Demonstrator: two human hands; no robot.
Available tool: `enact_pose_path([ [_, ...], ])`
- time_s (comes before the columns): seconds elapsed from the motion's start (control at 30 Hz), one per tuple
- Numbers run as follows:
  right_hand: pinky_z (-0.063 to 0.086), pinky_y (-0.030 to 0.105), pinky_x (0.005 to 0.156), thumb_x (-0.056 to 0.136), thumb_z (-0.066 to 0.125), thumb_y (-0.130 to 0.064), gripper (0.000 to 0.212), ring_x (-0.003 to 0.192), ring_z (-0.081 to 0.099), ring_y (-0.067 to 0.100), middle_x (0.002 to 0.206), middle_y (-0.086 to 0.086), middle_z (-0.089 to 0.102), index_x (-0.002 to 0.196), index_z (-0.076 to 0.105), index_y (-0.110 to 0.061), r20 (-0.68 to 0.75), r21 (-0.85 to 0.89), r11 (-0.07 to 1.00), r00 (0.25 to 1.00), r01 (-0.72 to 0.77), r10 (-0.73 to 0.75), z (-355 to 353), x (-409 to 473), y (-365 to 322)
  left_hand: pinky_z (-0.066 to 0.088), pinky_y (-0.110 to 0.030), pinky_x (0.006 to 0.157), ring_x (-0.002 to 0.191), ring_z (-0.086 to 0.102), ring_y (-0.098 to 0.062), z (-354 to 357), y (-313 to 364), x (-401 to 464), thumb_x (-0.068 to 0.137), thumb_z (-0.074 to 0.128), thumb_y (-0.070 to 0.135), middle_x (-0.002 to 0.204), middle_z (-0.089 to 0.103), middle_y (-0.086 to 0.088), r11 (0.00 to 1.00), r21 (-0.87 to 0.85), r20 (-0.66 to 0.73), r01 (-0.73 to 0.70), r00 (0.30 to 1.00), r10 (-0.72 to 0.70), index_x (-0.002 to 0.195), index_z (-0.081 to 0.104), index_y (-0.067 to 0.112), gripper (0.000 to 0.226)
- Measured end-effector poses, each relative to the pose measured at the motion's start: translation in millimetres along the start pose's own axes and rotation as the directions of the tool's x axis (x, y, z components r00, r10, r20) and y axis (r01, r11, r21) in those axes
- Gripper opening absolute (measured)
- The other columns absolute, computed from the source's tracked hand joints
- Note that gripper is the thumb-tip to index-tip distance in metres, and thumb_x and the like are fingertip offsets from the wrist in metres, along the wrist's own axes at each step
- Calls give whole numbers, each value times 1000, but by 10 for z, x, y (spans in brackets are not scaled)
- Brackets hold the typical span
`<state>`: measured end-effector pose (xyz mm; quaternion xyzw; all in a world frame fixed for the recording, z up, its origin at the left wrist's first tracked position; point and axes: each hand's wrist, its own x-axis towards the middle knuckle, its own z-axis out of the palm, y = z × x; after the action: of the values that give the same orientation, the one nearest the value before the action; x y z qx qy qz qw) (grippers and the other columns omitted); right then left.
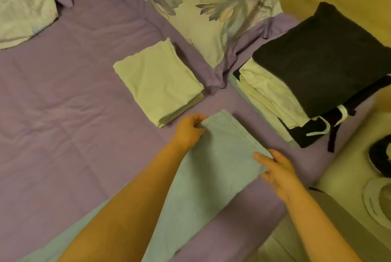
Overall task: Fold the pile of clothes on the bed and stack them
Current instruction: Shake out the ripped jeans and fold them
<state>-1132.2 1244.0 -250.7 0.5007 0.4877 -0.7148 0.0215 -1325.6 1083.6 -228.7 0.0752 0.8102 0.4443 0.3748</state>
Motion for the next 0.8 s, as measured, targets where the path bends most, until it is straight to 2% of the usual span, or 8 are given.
enact_pose_path([
  [0.13,52,40,85,85,67,-4,31,96,63,25,108,8,63,114,56,-10,-26,-167,985,999,-49,45,17,321,64,44,-30,76,89,55,-23,275,-141,353,91,61,16,97,56,-7,946,302,56,115,989,-138,116,61,6,26],
  [0.2,50,31,79,84,68,-3,31,91,63,20,100,0,63,111,57,-15,27,-284,959,999,-26,35,-5,399,81,38,-27,70,84,49,-20,352,-191,479,93,59,20,92,53,-6,913,395,58,99,990,-132,108,60,4,22],
  [0.3,48,15,60,84,70,-11,14,82,64,17,86,-5,66,92,62,-19,5,-402,911,995,93,-99,-42,473,85,40,-31,74,86,49,-21,402,-217,588,96,54,19,95,55,-7,934,357,-15,29,1000,-25,105,52,8,14],
  [0.37,50,22,62,85,70,-16,12,80,64,18,87,-1,66,93,61,-15,-16,-505,849,982,156,-190,-26,518,98,42,-34,79,87,52,-24,419,-240,613,97,52,21,97,59,-8,931,364,-86,10,996,23,99,48,14,9],
  [0.5,52,39,79,91,62,-23,29,95,61,26,105,7,65,115,58,-7,12,-715,678,972,172,-233,19,605,151,41,-41,93,103,56,-30,469,-304,663,97,50,24,109,64,-9,851,524,-113,35,993,28,114,53,13,20],
  [0.63,42,31,60,93,58,-33,28,79,58,23,96,5,64,113,53,-14,-5,-836,532,966,138,-258,35,632,179,34,-36,91,112,49,-27,471,-309,715,96,52,26,114,64,-5,752,659,-116,-2,988,104,120,57,18,26],
  [0.7,44,34,61,93,59,-30,31,83,58,26,99,7,62,117,50,-13,-26,-881,459,956,117,-294,78,601,163,33,-35,89,112,46,-28,475,-333,635,94,53,24,116,60,-5,721,693,-173,16,974,145,120,55,17,26],
  [0.8,47,41,80,83,71,-15,42,101,57,33,114,15,59,122,55,-8,72,-976,146,876,160,-477,137,493,157,35,-31,82,103,44,-28,518,-479,315,92,53,10,115,52,-12,747,664,-245,-2,944,220,119,53,8,27],
])
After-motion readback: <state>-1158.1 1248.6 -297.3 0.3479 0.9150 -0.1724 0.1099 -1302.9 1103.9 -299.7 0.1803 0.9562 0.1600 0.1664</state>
